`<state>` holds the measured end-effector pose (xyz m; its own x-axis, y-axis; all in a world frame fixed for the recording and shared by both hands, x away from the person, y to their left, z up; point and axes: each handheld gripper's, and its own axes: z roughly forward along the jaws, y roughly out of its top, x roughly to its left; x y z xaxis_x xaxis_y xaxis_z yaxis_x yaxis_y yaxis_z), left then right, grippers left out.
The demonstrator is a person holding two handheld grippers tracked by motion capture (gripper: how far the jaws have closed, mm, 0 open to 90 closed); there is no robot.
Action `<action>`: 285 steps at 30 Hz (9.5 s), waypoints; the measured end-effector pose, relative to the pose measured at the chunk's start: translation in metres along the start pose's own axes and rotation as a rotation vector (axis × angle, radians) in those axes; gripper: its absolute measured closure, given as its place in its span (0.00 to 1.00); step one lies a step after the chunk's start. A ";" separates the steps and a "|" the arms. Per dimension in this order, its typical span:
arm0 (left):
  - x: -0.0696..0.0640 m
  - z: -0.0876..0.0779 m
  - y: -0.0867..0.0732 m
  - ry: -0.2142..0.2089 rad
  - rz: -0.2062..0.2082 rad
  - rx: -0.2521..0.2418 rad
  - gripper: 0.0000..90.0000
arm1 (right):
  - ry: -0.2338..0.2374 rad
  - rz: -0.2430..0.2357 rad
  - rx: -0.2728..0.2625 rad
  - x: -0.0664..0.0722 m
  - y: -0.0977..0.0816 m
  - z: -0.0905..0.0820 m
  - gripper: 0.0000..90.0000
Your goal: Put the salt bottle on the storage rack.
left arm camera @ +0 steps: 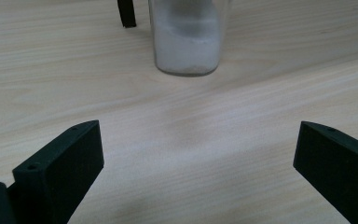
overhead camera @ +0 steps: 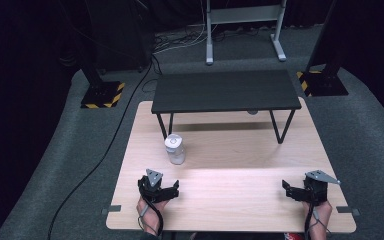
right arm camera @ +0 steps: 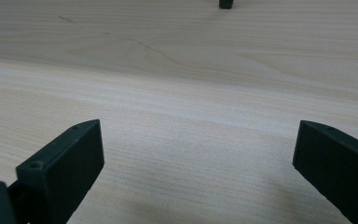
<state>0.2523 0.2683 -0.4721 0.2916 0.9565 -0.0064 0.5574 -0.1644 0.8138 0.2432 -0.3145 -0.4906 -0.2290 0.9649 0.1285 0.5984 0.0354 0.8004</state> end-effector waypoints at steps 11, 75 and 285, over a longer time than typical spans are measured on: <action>0.000 0.023 0.015 0.006 -0.010 -0.014 0.00 | -0.003 0.000 -0.003 0.001 -0.001 0.000 0.01; 0.017 0.070 0.041 -0.084 0.006 -0.098 0.33 | -0.007 -0.005 -0.011 0.002 -0.002 -0.001 0.00; -0.040 0.074 0.308 -0.349 0.182 -0.119 0.33 | -0.010 0.000 0.071 0.002 0.012 0.007 0.03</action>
<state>0.4696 0.1613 -0.2637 0.6345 0.7721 -0.0364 0.3849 -0.2747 0.8811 0.2555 -0.3103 -0.4844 -0.2218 0.9674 0.1222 0.6514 0.0538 0.7568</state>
